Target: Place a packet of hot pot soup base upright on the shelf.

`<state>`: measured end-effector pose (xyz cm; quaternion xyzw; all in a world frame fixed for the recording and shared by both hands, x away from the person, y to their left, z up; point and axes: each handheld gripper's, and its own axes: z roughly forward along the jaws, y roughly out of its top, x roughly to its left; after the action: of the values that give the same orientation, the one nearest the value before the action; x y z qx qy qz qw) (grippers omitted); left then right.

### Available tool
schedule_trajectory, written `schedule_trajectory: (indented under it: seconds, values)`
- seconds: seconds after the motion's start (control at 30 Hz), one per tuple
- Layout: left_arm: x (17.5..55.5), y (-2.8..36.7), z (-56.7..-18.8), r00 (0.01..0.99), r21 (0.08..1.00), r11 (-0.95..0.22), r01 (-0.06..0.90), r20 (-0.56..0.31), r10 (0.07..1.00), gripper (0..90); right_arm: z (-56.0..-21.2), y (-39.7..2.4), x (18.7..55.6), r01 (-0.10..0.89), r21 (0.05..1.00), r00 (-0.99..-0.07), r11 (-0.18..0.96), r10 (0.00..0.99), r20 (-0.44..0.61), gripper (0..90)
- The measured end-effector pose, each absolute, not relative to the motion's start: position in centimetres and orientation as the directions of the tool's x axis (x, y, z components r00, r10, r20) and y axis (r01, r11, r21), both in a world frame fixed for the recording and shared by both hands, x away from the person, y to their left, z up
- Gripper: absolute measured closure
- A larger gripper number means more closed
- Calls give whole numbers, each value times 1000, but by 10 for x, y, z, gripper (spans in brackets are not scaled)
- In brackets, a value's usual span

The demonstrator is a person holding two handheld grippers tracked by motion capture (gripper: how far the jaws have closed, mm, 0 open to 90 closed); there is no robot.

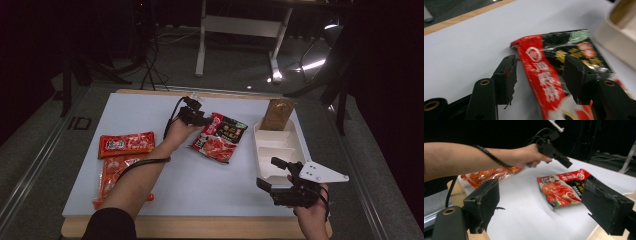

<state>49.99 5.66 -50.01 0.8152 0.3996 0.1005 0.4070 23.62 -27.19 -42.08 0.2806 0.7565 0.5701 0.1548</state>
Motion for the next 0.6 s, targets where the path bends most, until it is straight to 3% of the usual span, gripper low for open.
schedule_trajectory:
  seconds: [0.43,0.6]
  values:
    - [541,38,-534,602,704,-283,652,-253,757,480,-432,-276,241,282,940,-786,194,609,110,152]
    - [545,28,-542,613,673,-336,659,-223,758,508,-434,-276,242,284,937,-788,203,607,107,152]
